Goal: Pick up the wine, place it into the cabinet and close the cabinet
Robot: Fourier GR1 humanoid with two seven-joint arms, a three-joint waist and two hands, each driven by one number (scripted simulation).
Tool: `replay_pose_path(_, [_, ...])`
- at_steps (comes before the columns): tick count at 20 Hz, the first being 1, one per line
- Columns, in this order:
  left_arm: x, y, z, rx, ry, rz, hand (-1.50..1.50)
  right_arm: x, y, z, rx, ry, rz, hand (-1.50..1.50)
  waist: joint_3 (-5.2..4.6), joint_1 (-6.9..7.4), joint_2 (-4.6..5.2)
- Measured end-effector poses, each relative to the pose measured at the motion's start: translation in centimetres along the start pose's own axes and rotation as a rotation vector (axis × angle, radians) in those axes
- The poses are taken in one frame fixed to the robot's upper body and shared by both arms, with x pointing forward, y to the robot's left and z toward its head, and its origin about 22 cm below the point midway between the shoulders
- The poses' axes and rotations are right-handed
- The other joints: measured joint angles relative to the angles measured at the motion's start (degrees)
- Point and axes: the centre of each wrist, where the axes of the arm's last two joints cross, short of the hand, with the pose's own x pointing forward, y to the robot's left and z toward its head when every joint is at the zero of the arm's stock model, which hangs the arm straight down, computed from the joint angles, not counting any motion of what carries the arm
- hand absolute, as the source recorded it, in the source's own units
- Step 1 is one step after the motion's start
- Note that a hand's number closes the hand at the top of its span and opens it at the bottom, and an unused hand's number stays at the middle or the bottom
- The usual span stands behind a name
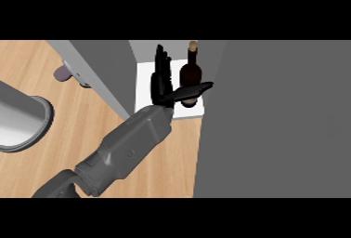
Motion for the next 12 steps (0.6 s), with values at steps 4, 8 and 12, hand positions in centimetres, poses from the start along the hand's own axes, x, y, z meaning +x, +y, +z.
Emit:
replay_pose_path(4, [-0.1,-0.3,0.6,-0.019,0.009,0.028,-1.5,0.3,0.2,0.2,-0.004,0.006,0.002,-1.5,0.0,0.51,-0.19])
replay_pose_path(8, [-0.4,-0.6,1.7,-0.055,0.021,0.051,-1.5,0.4,0.3,0.5,-0.025,0.007,0.001,-1.5,0.01,1.64,-0.49])
replay_pose_path(12, [-1.1,-0.6,3.1,-0.091,0.023,0.058,-1.5,0.8,0.2,0.7,-0.036,0.014,0.003,-1.5,0.02,2.36,-0.69])
